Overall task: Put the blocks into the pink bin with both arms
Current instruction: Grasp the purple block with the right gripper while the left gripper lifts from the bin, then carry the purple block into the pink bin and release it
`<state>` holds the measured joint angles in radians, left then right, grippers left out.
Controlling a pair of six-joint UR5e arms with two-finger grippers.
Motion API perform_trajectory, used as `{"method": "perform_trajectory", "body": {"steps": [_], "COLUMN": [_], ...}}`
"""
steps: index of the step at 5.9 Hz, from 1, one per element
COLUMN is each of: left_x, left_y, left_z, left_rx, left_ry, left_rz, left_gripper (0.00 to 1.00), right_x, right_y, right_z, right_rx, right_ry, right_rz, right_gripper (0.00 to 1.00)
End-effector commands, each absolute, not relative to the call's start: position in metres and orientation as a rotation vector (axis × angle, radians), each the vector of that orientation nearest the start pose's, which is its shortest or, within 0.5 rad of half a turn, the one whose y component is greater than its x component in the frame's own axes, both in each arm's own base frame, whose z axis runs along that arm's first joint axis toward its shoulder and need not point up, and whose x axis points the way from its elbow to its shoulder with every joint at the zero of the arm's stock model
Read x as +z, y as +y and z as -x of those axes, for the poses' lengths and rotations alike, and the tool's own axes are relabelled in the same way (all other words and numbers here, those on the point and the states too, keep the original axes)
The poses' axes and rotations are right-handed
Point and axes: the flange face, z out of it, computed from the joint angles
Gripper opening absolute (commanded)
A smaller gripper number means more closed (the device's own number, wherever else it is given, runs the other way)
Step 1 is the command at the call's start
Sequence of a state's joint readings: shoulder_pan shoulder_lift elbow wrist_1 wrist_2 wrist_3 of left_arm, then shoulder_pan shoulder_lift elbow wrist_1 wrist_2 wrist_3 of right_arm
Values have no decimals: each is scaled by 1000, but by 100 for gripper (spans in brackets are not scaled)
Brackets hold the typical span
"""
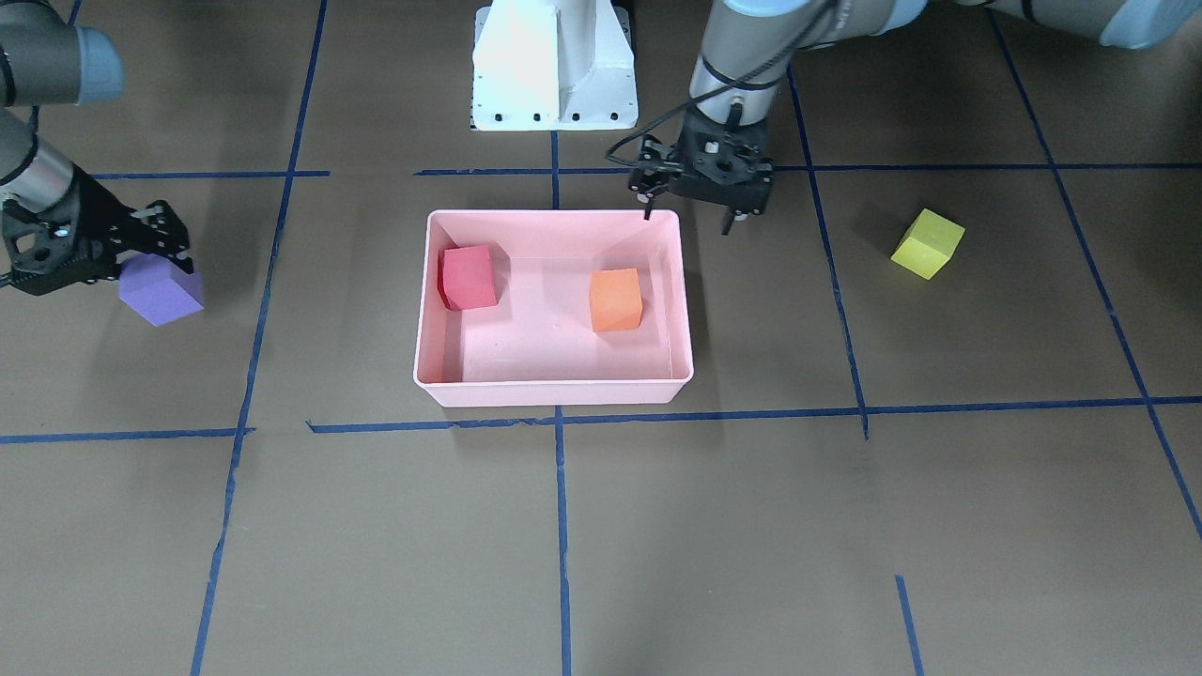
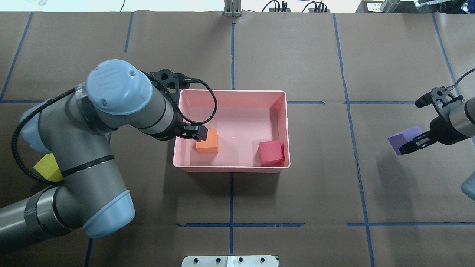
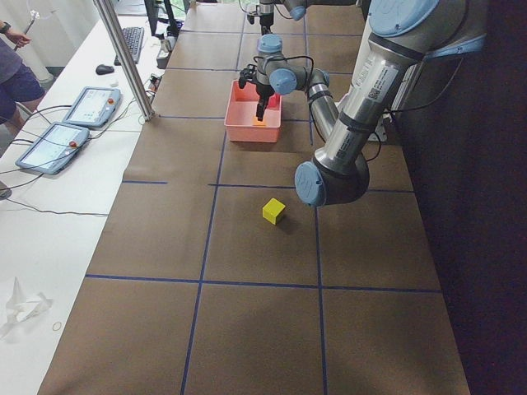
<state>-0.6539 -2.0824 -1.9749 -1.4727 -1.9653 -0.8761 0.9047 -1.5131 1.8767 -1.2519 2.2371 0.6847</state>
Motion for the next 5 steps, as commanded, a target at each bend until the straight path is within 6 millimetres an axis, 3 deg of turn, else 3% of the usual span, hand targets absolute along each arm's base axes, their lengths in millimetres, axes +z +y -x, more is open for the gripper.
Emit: {"method": "perform_trajectory", "body": {"steps": [1,2,4,5], "left_x": [276,317,384,411], "left_y": [-459,-472,-481,-467], "left_z": [-335,-294,-215,-195], "left_rx": [320,375,481,489], "left_ry": [808,779,755,770], "left_rz": [-228,-230,-235,-245], "left_gripper": [100,100,100,100], "right_x": [321,263,167,151], "right_y": [-479,-472,-448,-425], "right_z": [333,372,435,477], "right_rx": [-79,-39,24,52], "right_ry": [-933,-938,-900,-869], "right_rz": [-23,26,47,35], "right_gripper": [17,17,18,27]}}
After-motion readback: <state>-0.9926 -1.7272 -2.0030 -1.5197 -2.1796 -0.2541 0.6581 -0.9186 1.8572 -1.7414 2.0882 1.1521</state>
